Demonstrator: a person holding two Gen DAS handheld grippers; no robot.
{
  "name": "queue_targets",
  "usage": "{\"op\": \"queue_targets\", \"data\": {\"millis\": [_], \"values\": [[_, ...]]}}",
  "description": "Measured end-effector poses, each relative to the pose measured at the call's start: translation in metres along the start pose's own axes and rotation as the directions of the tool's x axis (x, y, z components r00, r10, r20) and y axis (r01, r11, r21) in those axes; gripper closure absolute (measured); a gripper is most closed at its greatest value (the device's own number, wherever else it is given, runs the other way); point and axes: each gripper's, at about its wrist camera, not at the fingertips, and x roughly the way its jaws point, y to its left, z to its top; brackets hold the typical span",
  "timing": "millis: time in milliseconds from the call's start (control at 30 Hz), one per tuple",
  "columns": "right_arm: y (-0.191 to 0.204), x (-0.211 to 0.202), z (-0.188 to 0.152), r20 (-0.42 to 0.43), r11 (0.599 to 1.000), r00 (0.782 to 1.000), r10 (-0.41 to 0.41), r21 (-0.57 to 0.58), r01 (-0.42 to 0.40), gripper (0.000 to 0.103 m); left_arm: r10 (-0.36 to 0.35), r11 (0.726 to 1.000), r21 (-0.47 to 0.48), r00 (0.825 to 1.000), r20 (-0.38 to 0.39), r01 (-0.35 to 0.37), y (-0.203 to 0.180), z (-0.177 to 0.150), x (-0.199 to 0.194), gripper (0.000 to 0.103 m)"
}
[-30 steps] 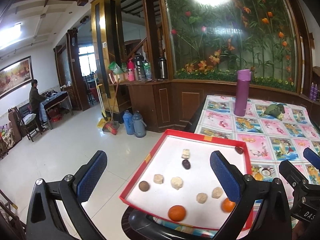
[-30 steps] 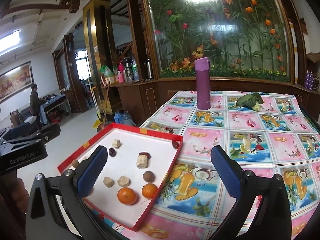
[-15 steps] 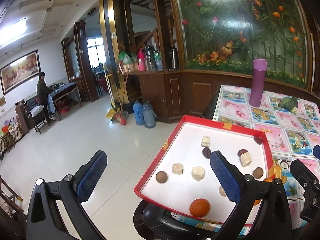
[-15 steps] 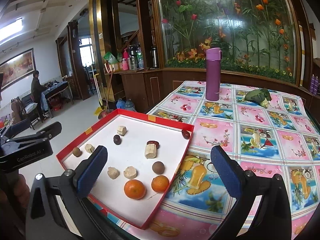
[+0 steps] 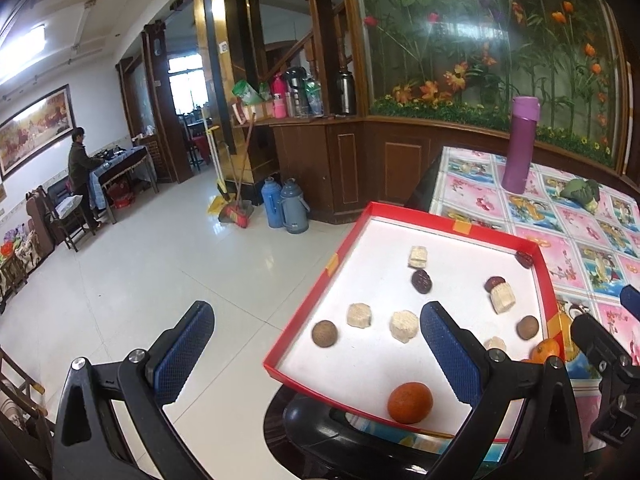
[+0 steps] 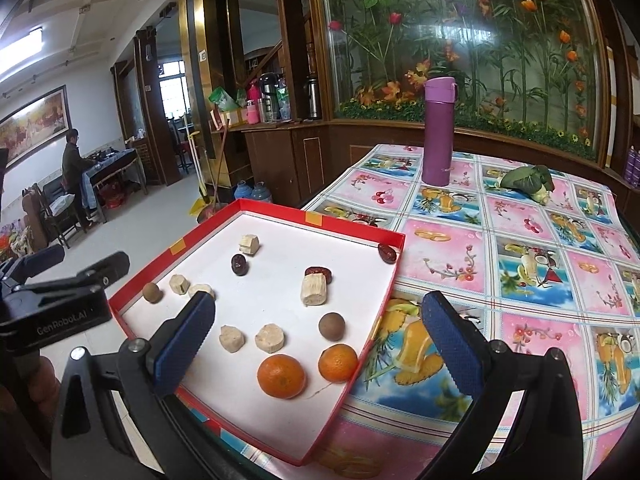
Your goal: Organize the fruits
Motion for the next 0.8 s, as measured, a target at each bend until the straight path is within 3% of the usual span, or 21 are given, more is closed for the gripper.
{"op": "queue_targets", "data": {"millis": [800], "values": [[-0.021, 0.007, -0.001, -0.02, 0.998, 1.0, -0.009, 0.063, 0.011, 0.0, -0.073, 0.996, 0.054, 0.993, -0.094, 0.078, -0.019, -0.007, 0.015, 0.0]]}}
